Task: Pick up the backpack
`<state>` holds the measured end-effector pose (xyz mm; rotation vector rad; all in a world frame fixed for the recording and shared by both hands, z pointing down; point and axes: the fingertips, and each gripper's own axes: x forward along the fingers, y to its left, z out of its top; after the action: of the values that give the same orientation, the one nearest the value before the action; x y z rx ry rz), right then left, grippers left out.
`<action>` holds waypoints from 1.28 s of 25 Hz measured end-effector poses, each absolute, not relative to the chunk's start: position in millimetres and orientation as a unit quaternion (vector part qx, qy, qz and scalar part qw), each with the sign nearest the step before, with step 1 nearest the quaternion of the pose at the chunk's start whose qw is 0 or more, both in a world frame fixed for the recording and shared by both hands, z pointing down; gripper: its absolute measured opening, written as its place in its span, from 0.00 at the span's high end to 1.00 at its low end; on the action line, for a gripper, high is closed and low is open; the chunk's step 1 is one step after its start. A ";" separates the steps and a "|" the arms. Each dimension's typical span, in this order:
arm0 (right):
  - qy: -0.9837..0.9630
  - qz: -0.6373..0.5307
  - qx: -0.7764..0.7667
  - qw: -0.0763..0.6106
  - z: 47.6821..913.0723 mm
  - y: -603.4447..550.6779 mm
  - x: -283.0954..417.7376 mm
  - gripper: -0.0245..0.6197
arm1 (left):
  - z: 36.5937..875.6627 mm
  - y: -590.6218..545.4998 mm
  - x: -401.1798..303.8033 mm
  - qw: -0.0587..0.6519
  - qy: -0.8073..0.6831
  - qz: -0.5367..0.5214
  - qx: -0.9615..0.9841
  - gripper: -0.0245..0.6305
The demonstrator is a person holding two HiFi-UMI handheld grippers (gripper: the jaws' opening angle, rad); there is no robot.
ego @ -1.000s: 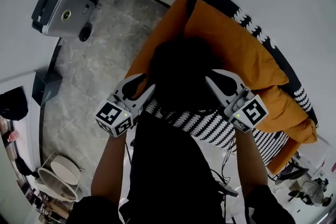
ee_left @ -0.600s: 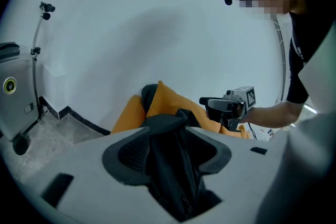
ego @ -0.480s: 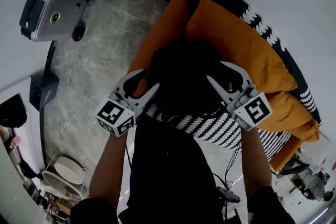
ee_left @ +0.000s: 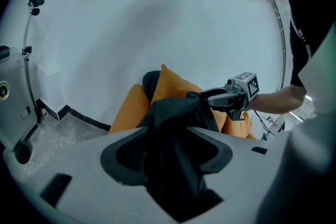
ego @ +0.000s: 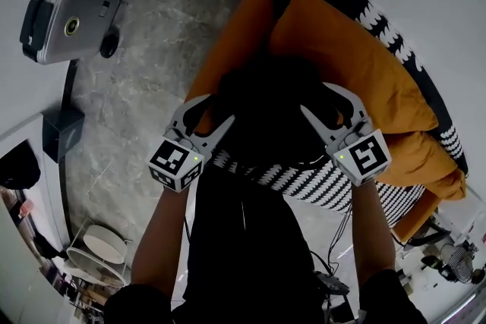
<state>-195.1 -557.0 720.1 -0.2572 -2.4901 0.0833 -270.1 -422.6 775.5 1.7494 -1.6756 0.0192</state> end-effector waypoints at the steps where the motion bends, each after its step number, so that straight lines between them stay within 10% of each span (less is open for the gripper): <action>1: -0.942 0.029 -0.096 0.320 725.1 -557.7 -195.9 0.66 | 778.3 -423.9 -270.2 0.354 -0.645 0.008 0.677 0.64; 32: -0.928 0.102 -0.103 0.343 769.0 -547.0 -183.8 0.79 | 787.5 -444.4 -256.9 0.392 -0.614 -0.019 0.685 0.81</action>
<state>-183.8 -547.0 769.0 -0.2689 -2.4121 0.2649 -256.9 -444.4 787.5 1.7400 -1.5594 -0.0481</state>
